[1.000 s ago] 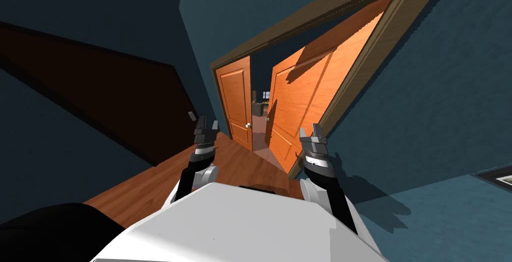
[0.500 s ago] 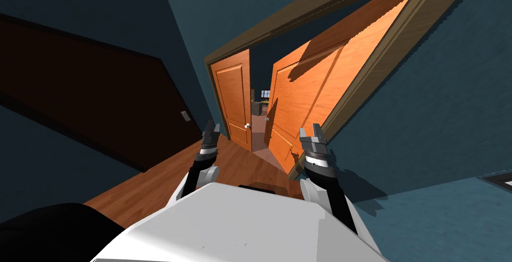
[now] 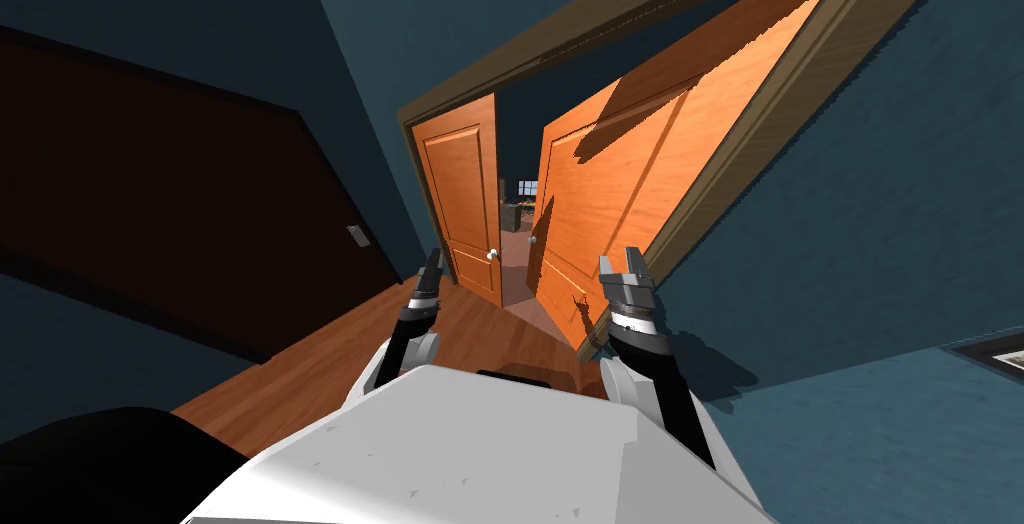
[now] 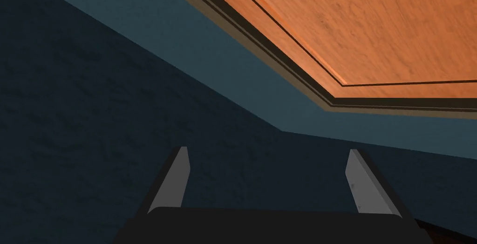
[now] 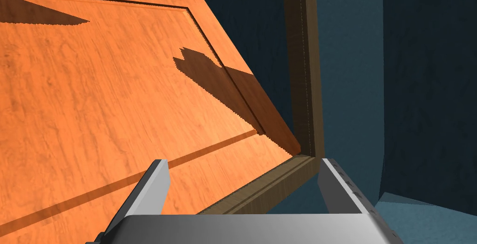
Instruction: Push the door open
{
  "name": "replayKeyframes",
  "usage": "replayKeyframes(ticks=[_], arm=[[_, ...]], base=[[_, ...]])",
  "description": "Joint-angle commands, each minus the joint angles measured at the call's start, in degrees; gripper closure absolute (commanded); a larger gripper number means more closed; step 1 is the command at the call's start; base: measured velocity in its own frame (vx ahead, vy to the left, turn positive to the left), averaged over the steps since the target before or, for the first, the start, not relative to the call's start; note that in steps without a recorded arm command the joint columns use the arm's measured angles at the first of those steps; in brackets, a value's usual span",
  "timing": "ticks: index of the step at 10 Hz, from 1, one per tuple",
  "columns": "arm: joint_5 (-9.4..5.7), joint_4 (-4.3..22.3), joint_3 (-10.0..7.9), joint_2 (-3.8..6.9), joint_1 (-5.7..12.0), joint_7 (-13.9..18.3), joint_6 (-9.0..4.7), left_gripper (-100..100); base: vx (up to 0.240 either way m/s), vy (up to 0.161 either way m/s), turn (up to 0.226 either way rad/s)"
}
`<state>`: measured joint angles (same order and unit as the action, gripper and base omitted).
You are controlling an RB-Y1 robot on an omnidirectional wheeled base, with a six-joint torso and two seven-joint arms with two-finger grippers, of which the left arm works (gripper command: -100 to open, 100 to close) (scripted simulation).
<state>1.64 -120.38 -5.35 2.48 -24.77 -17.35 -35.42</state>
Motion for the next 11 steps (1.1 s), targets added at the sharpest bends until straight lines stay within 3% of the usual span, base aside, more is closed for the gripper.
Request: replayKeyframes(ticks=[1,2,5,8,10,11], arm=[[1.44,2.86,-0.79,0.29,0.81,-2.31,-0.77,-100],[1.44,3.4,-0.79,0.29,0.81,-2.31,-0.77,-100],[4.67,9.19,-2.23,0.62,2.32,-7.2,-2.19,-100],[5.81,12.55,-2.74,0.69,2.86,-8.92,-2.69,-100],[8.1,16.43,-3.76,0.82,3.93,-12.38,-3.7,-100],[8.1,17.34,-3.76,0.82,3.93,-12.38,-3.7,-100]], base=[[0.068,0.057,-0.127],[0.054,0.039,-0.05],[0.07,0.048,-0.106],[0.043,0.048,-0.05],[0.064,0.049,-0.1],[0.06,0.051,-0.044]])
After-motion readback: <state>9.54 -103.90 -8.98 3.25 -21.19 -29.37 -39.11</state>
